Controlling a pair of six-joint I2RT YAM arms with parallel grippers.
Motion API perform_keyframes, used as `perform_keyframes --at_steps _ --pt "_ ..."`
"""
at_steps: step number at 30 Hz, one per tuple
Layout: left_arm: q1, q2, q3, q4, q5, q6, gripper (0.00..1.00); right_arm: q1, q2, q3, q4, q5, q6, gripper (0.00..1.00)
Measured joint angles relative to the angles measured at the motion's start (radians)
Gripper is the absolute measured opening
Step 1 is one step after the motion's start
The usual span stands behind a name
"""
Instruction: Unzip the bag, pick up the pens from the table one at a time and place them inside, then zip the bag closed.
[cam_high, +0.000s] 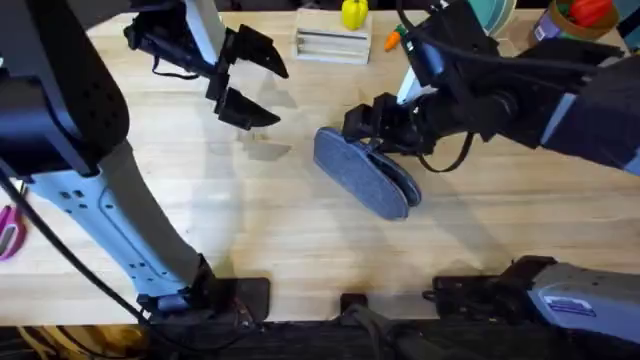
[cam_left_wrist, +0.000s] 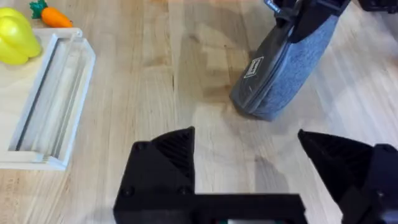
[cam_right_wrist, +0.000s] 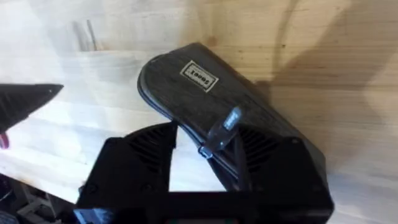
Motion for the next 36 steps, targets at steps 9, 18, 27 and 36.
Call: perform_keyframes --at_steps 9,18,27,36 --pt "-0.005 0.0 0.0 -0.022 -0.003 0.004 0.993 0.0 0.0 0.0 -0.003 0.008 0.03 0.146" --pt "-0.005 0.0 0.0 -0.028 -0.003 0.003 0.993 0.0 0.0 -0.001 -0.003 0.008 0.03 0.133" --pt "-0.005 0.0 0.0 -0.029 -0.003 0.004 0.993 0.0 -0.043 -0.005 -0.006 0.008 0.025 0.157" --pt "-0.005 0.0 0.0 -0.029 -0.003 0.004 0.993 0.002 -0.105 -0.005 -0.001 0.007 0.025 0.075"
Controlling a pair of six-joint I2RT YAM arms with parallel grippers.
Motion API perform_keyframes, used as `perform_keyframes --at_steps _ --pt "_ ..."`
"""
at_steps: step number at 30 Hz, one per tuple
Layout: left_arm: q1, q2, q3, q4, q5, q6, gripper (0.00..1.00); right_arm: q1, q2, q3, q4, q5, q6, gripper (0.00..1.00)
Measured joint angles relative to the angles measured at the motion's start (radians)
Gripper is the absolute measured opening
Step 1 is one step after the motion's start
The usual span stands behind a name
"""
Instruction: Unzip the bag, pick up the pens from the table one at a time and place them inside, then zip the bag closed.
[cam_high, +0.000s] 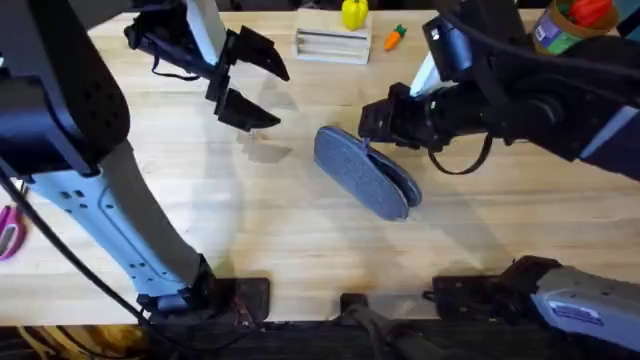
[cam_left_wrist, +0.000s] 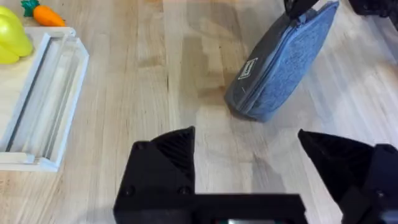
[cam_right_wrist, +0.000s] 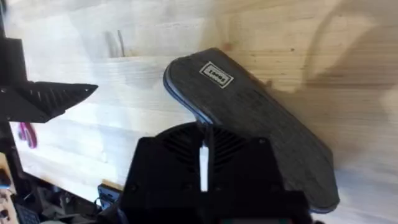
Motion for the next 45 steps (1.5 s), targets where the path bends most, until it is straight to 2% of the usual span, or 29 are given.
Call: perform_keyframes --at_steps 3,13,20,23,32,38,45 --pt "0.0 0.0 0.0 0.0 0.0 0.0 0.993 0.0 0.0 0.0 0.0 0.0 0.0 0.035" --pt "0.0 0.0 0.0 -0.003 0.002 0.0 0.993 0.0 -0.001 0.0 0.0 0.0 -0.061 0.033" --pt "-0.008 0.0 0.0 -0.048 0.073 0.002 0.994 0.0 -0.066 0.0 -0.013 0.01 -0.157 0.033" --pt "-0.04 0.0 0.0 -0.046 0.077 0.002 0.993 0.0 -0.085 0.0 -0.022 0.016 -0.178 0.033" --pt "-0.211 0.0 0.0 -0.003 0.03 0.003 0.993 0.002 -0.087 0.0 -0.022 0.019 -0.192 0.033" --pt "-0.276 0.0 0.0 0.003 -0.051 -0.025 0.993 0.002 -0.087 0.0 -0.022 0.019 -0.195 0.032" --pt "-0.316 0.027 0.0 0.011 -0.08 -0.038 0.993 0.002 -0.087 0.0 -0.022 0.019 -0.195 0.032"
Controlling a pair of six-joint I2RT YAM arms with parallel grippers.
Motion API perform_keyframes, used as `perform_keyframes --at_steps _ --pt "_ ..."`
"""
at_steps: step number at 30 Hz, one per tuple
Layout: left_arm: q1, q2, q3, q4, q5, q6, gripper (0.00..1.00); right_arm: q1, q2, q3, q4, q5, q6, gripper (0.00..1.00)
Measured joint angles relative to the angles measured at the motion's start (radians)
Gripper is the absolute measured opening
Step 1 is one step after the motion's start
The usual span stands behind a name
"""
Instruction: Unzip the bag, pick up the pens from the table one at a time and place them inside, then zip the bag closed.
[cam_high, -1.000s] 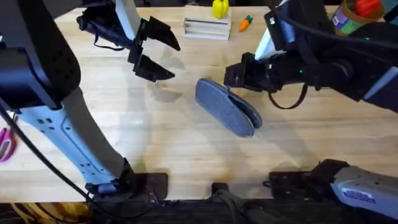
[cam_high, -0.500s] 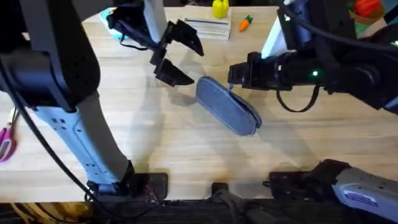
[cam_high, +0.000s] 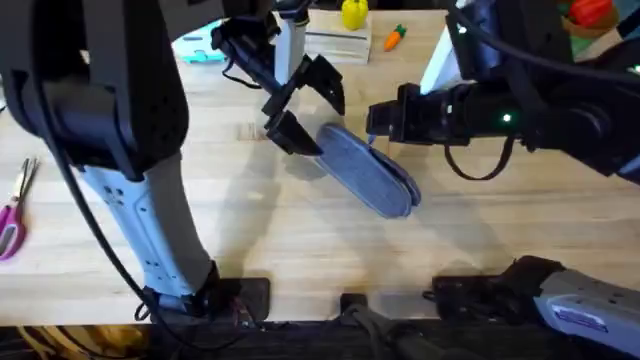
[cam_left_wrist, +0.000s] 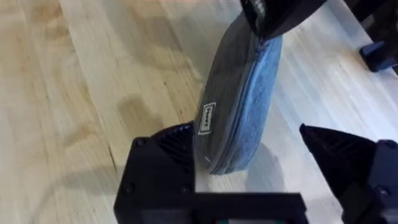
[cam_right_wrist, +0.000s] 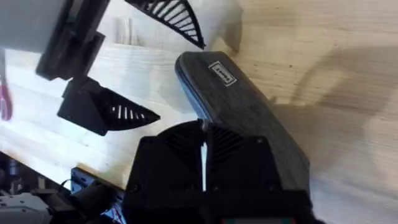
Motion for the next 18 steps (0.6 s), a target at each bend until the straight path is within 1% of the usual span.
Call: perform_keyframes --at_steps 6,13,16,18 --pt "-0.001 0.043 0.0 0.002 -0.003 -0.005 0.993 0.0 0.0 0.0 0.0 0.0 0.0 0.032" --pt "-0.002 0.044 0.0 0.007 -0.003 -0.005 0.993 0.0 0.0 0.0 0.002 0.0 0.0 0.032" --pt "-0.007 0.044 0.0 0.017 -0.016 -0.006 0.995 0.0 0.0 0.0 0.002 0.0 0.0 0.032" --pt "-0.012 0.044 0.0 0.021 -0.022 -0.008 0.942 0.0 0.0 0.0 0.001 0.0 0.001 0.032"
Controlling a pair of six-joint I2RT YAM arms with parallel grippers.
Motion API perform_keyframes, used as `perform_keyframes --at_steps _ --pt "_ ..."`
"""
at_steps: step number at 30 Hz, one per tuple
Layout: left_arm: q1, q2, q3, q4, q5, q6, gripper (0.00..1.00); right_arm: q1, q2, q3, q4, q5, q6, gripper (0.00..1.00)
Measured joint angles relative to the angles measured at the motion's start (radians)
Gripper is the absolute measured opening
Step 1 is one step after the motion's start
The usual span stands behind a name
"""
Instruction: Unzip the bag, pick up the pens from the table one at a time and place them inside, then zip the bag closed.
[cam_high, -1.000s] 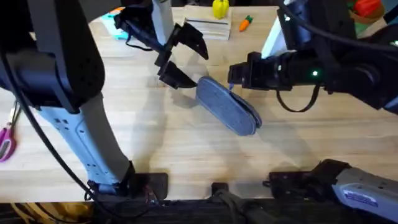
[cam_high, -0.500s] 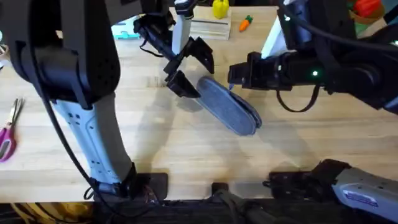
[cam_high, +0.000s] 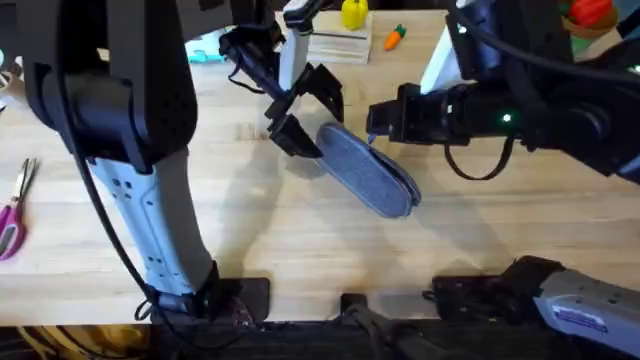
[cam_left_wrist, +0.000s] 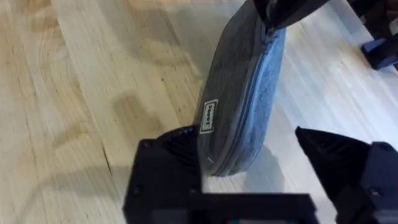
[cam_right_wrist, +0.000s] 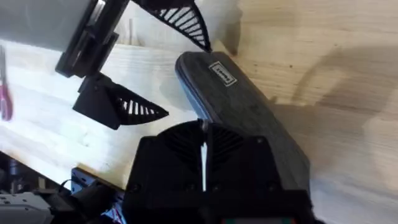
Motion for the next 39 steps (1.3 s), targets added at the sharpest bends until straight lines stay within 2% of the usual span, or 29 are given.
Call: perform_keyframes --at_steps 1,3,6,8,9,14,23,32,39 --pt "-0.002 0.0 0.0 0.001 -0.001 -0.001 0.9 0.0 0.0 0.0 0.0 0.0 0.0 0.032" --pt "-0.006 0.0 0.0 0.004 -0.002 -0.001 0.753 0.0 0.0 0.0 0.0 0.0 0.0 0.032" --pt "-0.008 0.0 0.0 0.008 -0.003 -0.005 0.405 0.0 0.0 0.0 -0.001 0.0 0.0 0.032" --pt "-0.008 0.0 0.0 0.014 -0.004 -0.006 0.102 0.001 0.0 0.0 -0.005 -0.001 0.001 0.032" --pt "-0.008 0.0 -0.001 0.01 -0.009 -0.005 0.061 0.002 0.0 0.0 -0.007 0.0 0.005 0.032" --pt "-0.01 0.0 -0.001 0.006 -0.015 -0.012 0.045 0.002 -0.015 0.0 -0.088 0.0 0.022 0.032" --pt "-0.01 0.0 -0.001 -0.016 -0.029 -0.082 0.041 0.001 -0.043 0.0 -0.285 0.008 0.031 0.032" --pt "-0.01 0.0 -0.001 -0.017 -0.032 -0.096 0.041 0.001 -0.044 0.001 -0.442 0.019 0.034 0.033" --pt "-0.01 0.0 -0.001 -0.017 -0.032 -0.099 0.041 0.001 -0.044 0.001 -0.489 0.044 0.044 0.033"
